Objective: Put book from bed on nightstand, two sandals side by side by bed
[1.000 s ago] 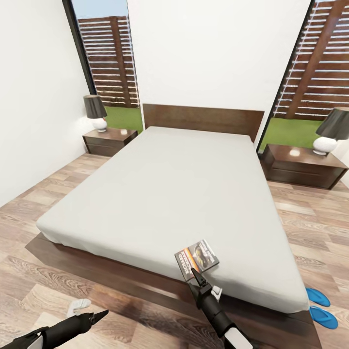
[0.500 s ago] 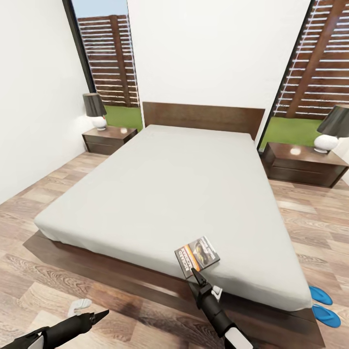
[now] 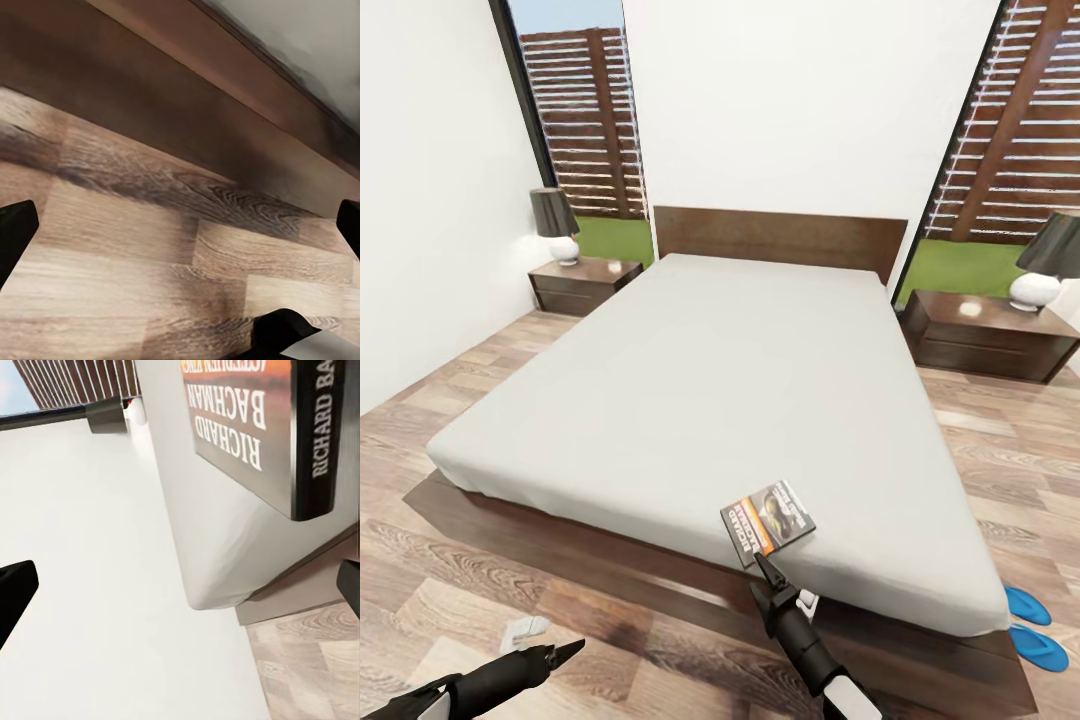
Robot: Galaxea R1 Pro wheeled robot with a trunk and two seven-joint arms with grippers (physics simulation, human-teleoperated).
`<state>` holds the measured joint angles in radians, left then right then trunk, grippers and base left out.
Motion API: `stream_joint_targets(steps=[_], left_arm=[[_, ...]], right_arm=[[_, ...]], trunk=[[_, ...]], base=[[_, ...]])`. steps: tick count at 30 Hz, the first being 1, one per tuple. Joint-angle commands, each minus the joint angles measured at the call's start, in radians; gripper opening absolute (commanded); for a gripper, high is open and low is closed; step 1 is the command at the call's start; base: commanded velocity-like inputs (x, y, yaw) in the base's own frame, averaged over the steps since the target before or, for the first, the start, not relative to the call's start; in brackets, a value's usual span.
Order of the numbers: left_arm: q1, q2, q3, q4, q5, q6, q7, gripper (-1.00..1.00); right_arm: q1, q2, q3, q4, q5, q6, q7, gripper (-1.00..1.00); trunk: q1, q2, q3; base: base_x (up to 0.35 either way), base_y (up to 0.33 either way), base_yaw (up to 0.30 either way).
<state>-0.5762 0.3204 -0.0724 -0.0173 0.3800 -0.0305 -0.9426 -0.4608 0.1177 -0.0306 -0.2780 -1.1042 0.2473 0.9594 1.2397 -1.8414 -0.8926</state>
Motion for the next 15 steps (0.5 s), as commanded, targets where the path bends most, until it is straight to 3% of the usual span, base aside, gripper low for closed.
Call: stream_joint_targets(steps=[1, 15], left_arm=[[-0.001, 0.000, -0.007, 0.000, 0.007, -0.003, -0.002, 1.00], [-0.001, 0.000, -0.007, 0.000, 0.007, -0.003, -0.002, 1.00]], right_arm=[[-0.001, 0.000, -0.003, 0.000, -0.005, 0.010, 0.002, 1.00], [0.000, 0.000, -0.003, 0.000, -0.005, 0.010, 0.002, 1.00]], trunk=[[0.004, -0.008, -0.004], [0.054, -0.099, -0.045]], base=[[0.000, 0.000, 0.000], [0.000, 0.000, 0.000]])
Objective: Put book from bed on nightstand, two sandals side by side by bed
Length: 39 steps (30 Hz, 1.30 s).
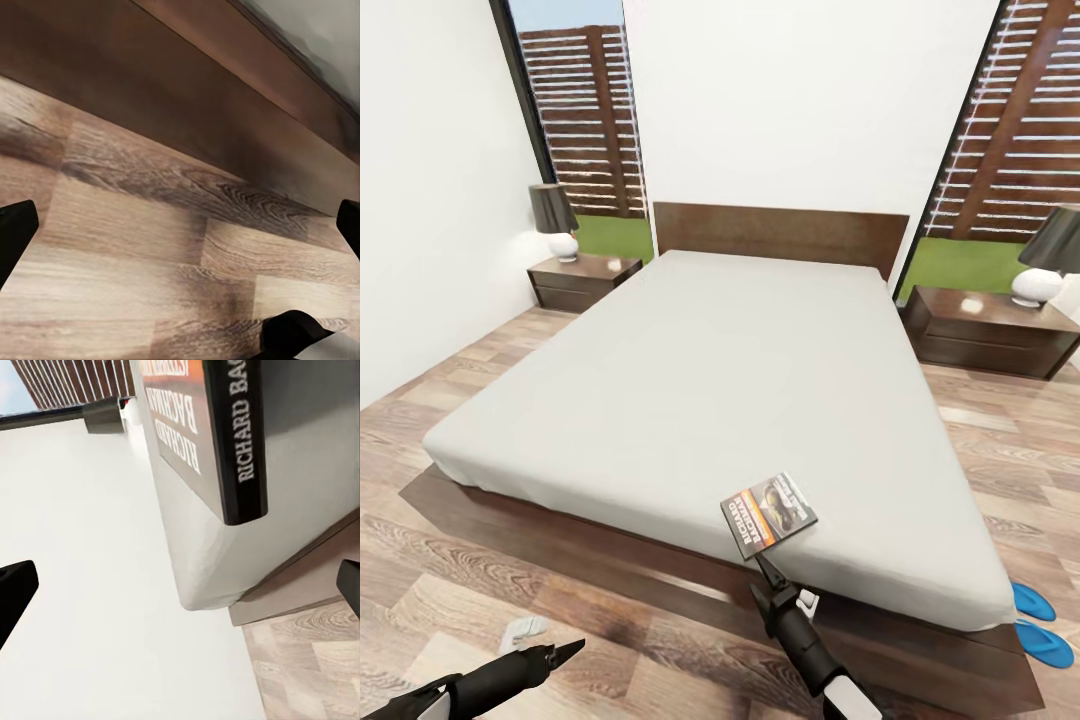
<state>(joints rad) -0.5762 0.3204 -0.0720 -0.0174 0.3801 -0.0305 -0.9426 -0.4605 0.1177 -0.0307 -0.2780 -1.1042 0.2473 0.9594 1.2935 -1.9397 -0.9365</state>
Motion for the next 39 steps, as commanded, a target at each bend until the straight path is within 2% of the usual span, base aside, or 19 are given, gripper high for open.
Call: stream_joint_targets(steps=[1, 39], left_arm=[[-0.001, 0.000, -0.008, 0.000, 0.007, -0.003, -0.002, 1.00], [-0.001, 0.000, -0.008, 0.000, 0.005, -0.003, -0.002, 1.00]], right_arm=[[0.000, 0.000, -0.003, 0.000, -0.005, 0.010, 0.002, 1.00], [-0.001, -0.003, -0.005, 0.000, -0.005, 0.010, 0.002, 1.00]], trunk=[[0.000, 0.000, -0.001], [0.000, 0.000, -0.001]], base=[[0.000, 0.000, 0.000], [0.035, -0.012, 0.000]])
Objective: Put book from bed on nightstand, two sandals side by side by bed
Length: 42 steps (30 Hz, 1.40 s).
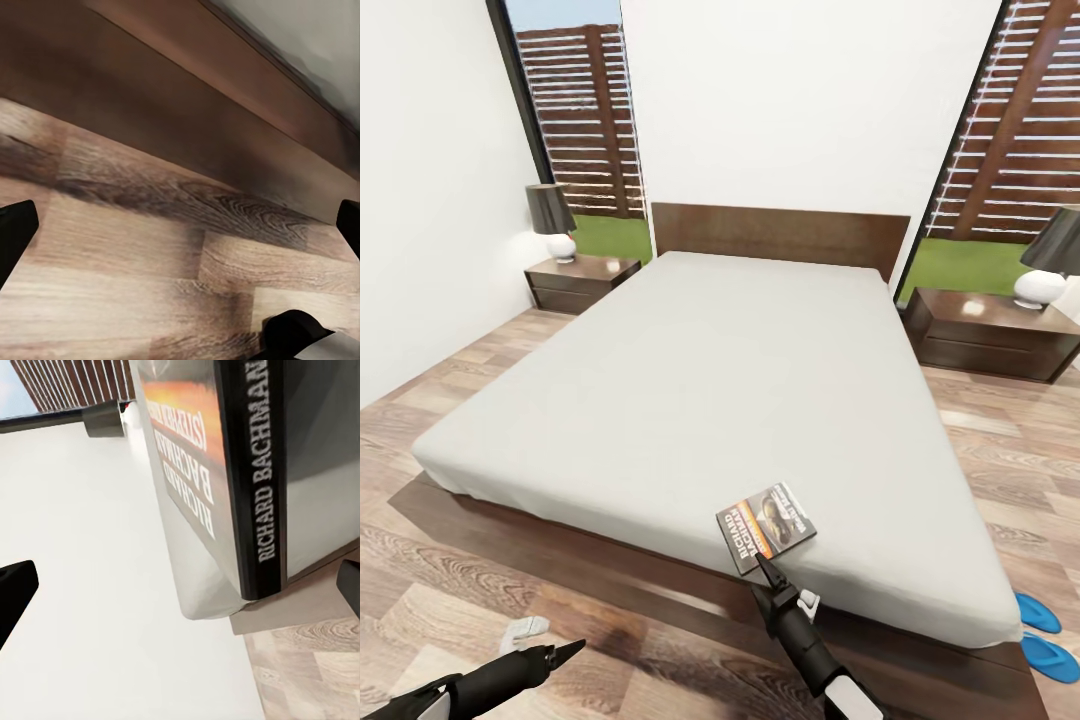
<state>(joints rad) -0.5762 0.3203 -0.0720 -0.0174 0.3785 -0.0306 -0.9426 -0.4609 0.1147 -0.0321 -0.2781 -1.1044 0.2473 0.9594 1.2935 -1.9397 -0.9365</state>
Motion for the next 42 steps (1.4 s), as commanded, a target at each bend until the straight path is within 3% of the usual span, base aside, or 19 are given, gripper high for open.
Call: stream_joint_targets(steps=[1, 42], left_arm=[[-0.001, 0.000, -0.008, 0.001, 0.007, -0.003, -0.002, 1.00], [-0.001, 0.000, -0.008, 0.001, 0.007, -0.003, -0.002, 1.00]], right_arm=[[0.000, 0.000, -0.003, 0.000, -0.005, 0.010, 0.002, 1.00], [0.000, 0.001, -0.003, 0.000, -0.005, 0.010, 0.002, 1.00]], trunk=[[0.000, 0.000, -0.001], [0.000, 0.000, -0.001]], base=[[0.014, -0.075, 0.000], [0.034, 0.003, 0.000]])
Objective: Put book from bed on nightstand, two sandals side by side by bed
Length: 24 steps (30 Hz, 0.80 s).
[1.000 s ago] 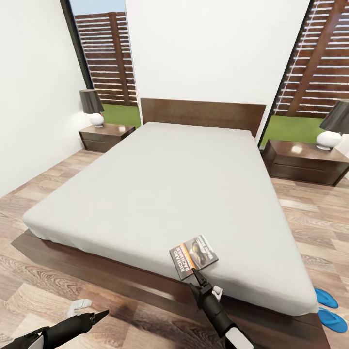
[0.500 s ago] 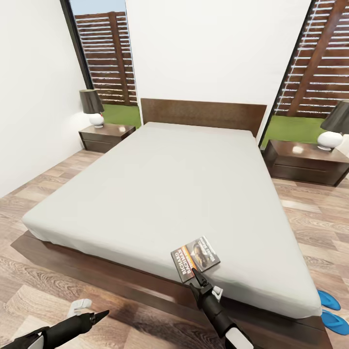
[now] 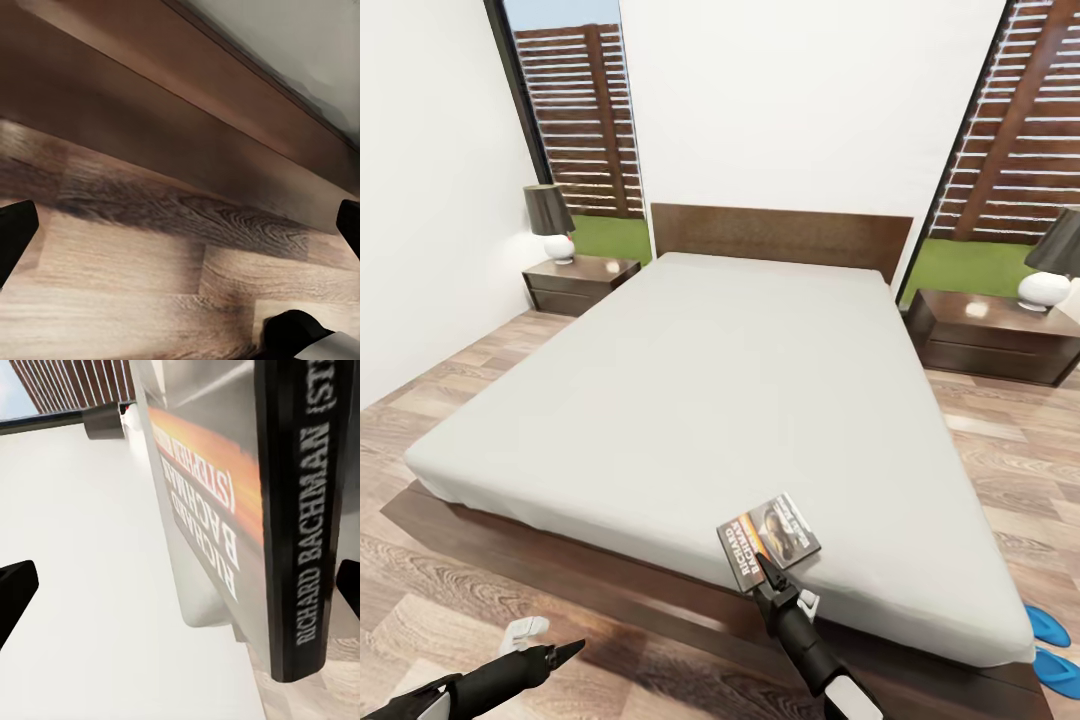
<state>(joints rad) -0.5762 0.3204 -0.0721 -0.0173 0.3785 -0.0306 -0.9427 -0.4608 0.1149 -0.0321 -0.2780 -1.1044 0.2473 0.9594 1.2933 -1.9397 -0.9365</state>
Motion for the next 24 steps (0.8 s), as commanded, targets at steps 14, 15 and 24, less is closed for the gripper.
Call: stream_joint_targets(steps=[14, 15, 24], left_arm=[[-0.001, 0.000, -0.008, 0.000, 0.007, -0.003, -0.002, 1.00], [-0.001, 0.000, -0.008, 0.000, 0.007, -0.003, -0.002, 1.00], [-0.001, 0.000, -0.008, 0.000, 0.007, -0.003, -0.002, 1.00]], right_arm=[[0.000, 0.000, -0.003, 0.000, -0.005, 0.010, 0.002, 1.00], [0.000, 0.000, -0.003, 0.000, -0.005, 0.010, 0.002, 1.00], [0.000, 0.000, -0.003, 0.000, -0.005, 0.010, 0.002, 1.00]], trunk=[[0.000, 0.000, -0.001], [0.000, 0.000, -0.001], [0.000, 0.000, -0.001]], base=[[0.016, 0.009, 0.000], [0.060, 0.045, 0.000], [0.054, 0.035, 0.000]])
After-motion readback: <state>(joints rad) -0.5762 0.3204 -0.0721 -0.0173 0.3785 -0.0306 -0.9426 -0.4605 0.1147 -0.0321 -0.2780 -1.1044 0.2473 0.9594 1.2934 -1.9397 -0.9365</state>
